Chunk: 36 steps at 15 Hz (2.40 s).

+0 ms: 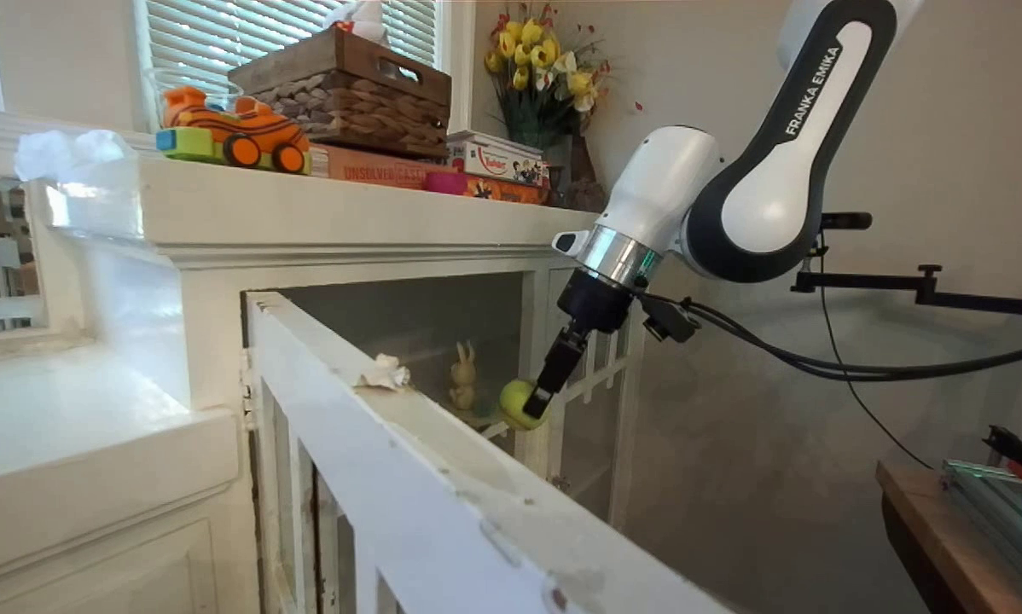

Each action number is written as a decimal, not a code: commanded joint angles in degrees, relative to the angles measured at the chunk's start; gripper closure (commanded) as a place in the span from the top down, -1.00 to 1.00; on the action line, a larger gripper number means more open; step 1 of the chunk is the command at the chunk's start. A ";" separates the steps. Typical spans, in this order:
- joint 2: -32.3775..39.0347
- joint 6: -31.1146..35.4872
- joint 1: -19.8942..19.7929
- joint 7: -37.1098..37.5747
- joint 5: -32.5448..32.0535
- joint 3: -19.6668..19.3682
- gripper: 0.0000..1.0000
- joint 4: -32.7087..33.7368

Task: Put the tennis ball on the countertop.

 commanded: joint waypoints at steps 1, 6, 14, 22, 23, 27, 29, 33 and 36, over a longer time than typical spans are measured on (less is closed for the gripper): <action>-4.38 -1.39 -7.26 -1.85 -0.33 5.59 -0.26 -2.78; -2.14 -2.03 -12.33 -2.43 0.00 10.07 -0.26 -1.99; -3.44 -6.40 -14.65 -1.42 1.55 12.09 -0.26 -1.61; -6.96 -21.66 -28.98 -3.42 4.22 27.19 -0.26 0.02; -7.48 -22.61 -30.76 -3.65 4.14 28.99 -0.26 0.25; -10.39 -24.12 -37.86 -4.15 3.70 36.33 -0.26 0.70; -11.01 -24.53 -41.50 -4.36 3.50 40.05 -0.26 0.91; -10.88 -24.22 -50.13 -4.31 2.51 48.71 -0.26 1.30; -9.66 -23.47 -57.48 -3.61 0.75 55.96 -0.26 1.64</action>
